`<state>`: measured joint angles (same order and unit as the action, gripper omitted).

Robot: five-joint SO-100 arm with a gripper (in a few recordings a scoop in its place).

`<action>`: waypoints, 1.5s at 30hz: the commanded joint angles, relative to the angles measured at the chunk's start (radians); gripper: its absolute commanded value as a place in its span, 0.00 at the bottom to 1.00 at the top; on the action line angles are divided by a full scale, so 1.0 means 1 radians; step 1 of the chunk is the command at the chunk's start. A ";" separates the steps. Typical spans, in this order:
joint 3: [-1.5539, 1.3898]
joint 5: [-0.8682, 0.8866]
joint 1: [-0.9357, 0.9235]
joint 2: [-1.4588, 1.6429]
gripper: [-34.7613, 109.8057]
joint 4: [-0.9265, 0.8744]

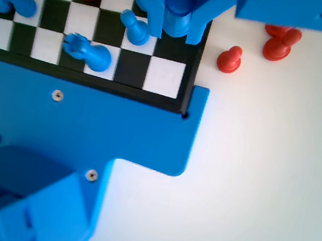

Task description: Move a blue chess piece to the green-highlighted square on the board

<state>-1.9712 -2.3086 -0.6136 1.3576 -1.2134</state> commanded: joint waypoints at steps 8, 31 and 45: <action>0.028 0.032 0.017 0.037 0.25 -0.028; -0.052 0.006 -0.009 0.006 0.25 0.087; -0.064 -0.028 -0.023 0.008 0.25 0.083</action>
<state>-2.0295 -2.3148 -0.6243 1.3422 -1.1198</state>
